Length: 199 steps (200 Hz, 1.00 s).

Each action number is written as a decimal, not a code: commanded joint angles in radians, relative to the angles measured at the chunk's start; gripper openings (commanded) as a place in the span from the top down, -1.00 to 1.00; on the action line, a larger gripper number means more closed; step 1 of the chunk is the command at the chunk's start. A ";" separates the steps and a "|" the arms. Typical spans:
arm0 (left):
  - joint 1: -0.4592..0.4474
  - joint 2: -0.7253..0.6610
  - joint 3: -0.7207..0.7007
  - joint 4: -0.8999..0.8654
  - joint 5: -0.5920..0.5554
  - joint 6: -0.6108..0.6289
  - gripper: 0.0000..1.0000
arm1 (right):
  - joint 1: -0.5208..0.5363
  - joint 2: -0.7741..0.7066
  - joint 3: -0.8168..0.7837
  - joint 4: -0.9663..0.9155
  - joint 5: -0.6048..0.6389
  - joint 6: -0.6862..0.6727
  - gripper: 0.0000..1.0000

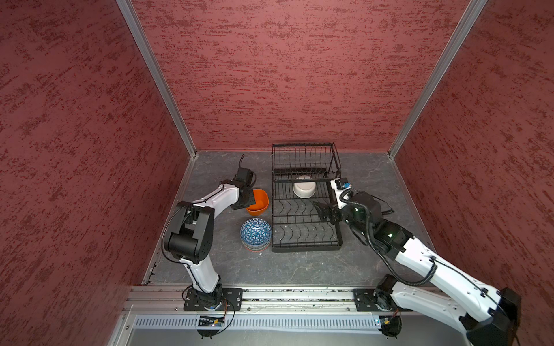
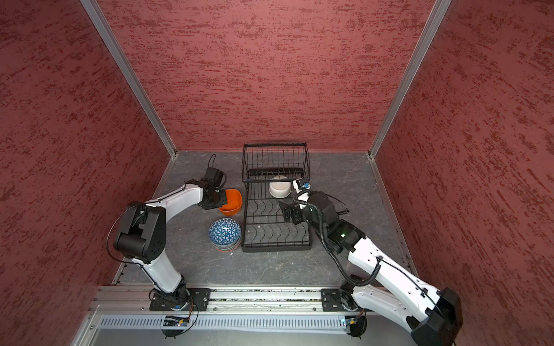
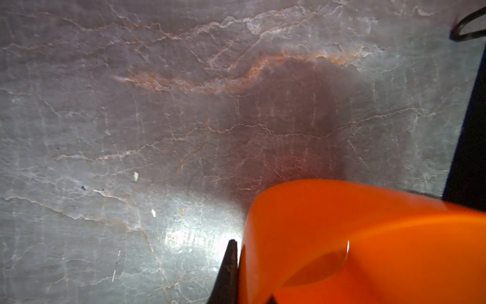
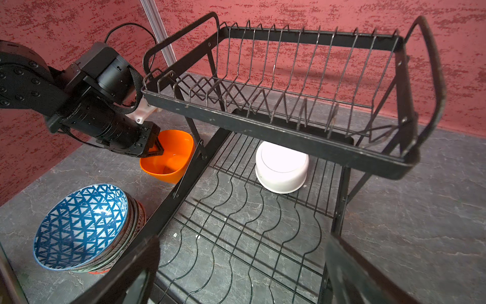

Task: Load bowls into a dish rack
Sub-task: Pick up the bowl from the middle-left of the table, then place the bowl in the dish rack.

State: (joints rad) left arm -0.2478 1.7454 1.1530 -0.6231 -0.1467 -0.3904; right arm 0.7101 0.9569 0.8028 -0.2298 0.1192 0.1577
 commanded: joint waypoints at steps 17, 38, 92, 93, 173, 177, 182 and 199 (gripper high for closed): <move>-0.001 -0.080 0.031 -0.014 -0.036 0.013 1.00 | 0.000 0.008 -0.008 0.019 -0.007 0.014 -0.98; 0.001 -0.120 0.027 -0.021 -0.051 0.017 1.00 | 0.000 0.014 -0.009 0.027 -0.008 0.018 -0.98; 0.004 -0.247 0.023 -0.040 -0.061 0.030 1.00 | 0.001 0.025 -0.004 0.043 0.020 0.043 -0.98; 0.004 -0.249 0.023 -0.041 -0.061 0.030 1.00 | 0.000 0.026 -0.005 0.043 0.022 0.044 -0.98; -0.013 -0.437 0.006 -0.100 -0.015 0.041 1.00 | 0.000 0.039 0.031 -0.029 0.172 0.083 -0.98; -0.016 -0.446 0.005 -0.106 -0.014 0.042 1.00 | 0.000 0.037 0.032 -0.029 0.172 0.085 -0.98; -0.019 -0.456 0.004 -0.113 -0.013 0.044 1.00 | 0.000 0.037 0.035 -0.029 0.169 0.087 -0.98; -0.033 -0.493 0.002 -0.138 -0.013 0.045 1.00 | 0.000 0.040 0.043 -0.029 0.148 0.096 -0.98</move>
State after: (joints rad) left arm -0.2626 1.3060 1.1557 -0.7292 -0.1768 -0.3595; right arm 0.7101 0.9970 0.8051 -0.2413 0.2481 0.2211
